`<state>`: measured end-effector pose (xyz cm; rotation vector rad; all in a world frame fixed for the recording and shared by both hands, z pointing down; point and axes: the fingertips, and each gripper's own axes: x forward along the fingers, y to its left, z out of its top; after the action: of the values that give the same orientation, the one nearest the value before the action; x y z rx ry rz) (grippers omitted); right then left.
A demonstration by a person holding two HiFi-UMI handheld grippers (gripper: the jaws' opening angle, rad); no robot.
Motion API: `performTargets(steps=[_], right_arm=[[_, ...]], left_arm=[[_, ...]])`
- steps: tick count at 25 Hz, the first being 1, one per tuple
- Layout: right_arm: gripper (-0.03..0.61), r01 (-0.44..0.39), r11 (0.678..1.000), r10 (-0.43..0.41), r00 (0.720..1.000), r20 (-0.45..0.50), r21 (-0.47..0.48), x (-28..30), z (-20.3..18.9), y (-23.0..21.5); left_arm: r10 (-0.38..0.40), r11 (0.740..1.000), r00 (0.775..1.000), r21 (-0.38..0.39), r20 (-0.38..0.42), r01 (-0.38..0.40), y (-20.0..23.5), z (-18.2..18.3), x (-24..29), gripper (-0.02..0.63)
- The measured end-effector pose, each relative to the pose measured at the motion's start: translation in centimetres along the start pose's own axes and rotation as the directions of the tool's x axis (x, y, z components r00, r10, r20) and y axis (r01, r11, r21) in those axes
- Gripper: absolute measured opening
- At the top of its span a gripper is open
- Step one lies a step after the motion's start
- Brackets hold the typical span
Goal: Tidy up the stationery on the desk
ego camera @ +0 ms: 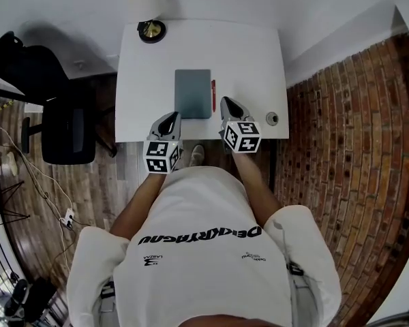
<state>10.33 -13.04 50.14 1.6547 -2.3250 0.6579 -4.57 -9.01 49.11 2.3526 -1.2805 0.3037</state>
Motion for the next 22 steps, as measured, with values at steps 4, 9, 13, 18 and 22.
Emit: performTargets(steps=[4,9,13,18,22], right_arm=[[-0.009,0.008,0.998,-0.006,1.0,0.03,-0.063,-1.8,-1.2,1.5],[-0.009,-0.022,0.999,0.024,0.999,0.047,-0.045,-3.6,-2.2,2.8],[-0.009,-0.036,0.999,0.039,0.997,0.06,-0.039,-4.5,-2.0,3.8],[-0.009,-0.042,0.998,0.047,0.994,0.099,-0.05,-5.8,-1.9,4.6],[-0.011,-0.043,0.997,0.049,0.993,0.109,-0.06,-6.4,-2.2,5.0]], left_arm=[[-0.023,1.0,1.0,0.007,0.02,0.023,-0.7,0.1,-0.5,-0.002],[-0.056,0.997,0.998,0.055,0.03,0.054,-2.2,0.3,-1.2,-0.002],[-0.078,0.994,0.996,0.083,0.04,0.074,-3.0,0.1,-1.6,-0.002],[-0.101,0.992,0.993,0.084,0.06,0.096,-3.6,-0.3,-2.3,-0.002],[-0.118,0.991,0.99,0.077,0.074,0.113,-3.8,-0.5,-2.4,-0.002]])
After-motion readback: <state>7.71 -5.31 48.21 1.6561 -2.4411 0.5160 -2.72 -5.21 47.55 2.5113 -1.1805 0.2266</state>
